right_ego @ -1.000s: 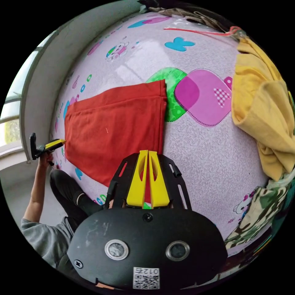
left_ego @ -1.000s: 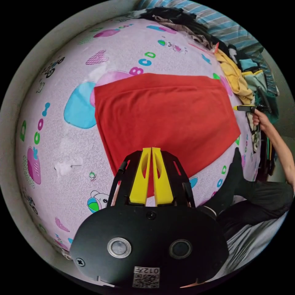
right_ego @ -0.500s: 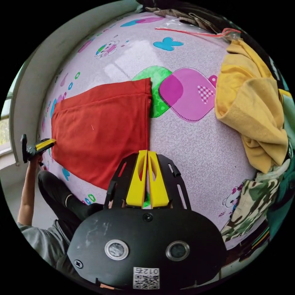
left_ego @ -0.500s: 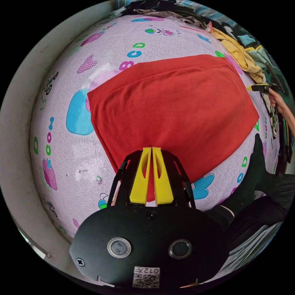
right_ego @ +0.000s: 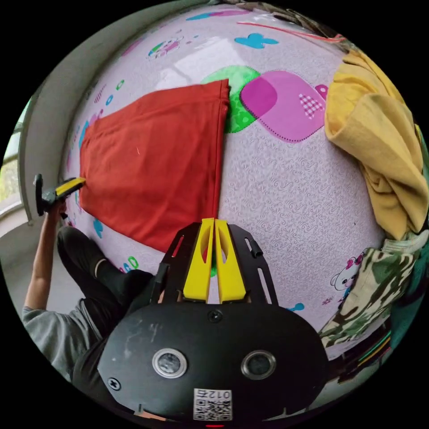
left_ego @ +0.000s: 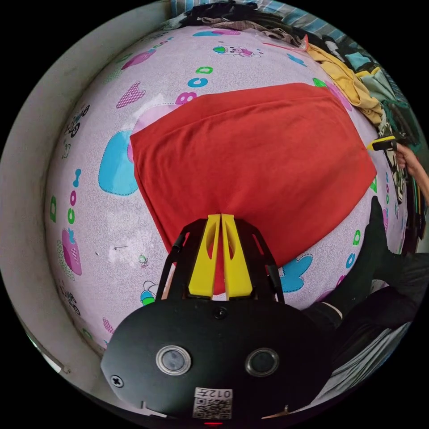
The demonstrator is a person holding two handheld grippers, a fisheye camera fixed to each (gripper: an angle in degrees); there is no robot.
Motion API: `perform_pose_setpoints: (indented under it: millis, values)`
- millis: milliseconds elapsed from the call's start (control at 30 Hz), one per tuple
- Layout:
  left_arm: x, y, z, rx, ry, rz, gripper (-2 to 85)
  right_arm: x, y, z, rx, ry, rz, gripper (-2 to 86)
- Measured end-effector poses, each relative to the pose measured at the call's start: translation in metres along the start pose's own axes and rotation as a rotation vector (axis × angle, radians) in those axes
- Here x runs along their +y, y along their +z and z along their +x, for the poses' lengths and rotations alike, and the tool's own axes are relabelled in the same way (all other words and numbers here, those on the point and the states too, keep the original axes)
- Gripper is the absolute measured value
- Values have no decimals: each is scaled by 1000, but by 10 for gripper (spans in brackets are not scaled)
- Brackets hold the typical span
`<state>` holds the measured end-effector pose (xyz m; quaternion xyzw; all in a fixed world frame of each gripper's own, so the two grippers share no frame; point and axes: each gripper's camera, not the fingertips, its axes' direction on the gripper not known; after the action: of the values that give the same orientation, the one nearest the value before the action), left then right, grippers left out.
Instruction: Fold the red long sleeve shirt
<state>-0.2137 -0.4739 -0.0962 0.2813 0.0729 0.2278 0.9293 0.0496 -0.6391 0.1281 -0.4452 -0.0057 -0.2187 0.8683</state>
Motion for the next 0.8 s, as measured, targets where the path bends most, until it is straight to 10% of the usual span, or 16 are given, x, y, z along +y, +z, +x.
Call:
perform_pose_setpoints:
  millis: [233, 800]
  values:
    - [-39, -46, 57, 143, 31, 231, 5, -40, -31, -18, 11, 71, 207, -10]
    - [-68, -17, 161, 149, 247, 142, 5, -30, -15, -98, 144, 69, 267, -9]
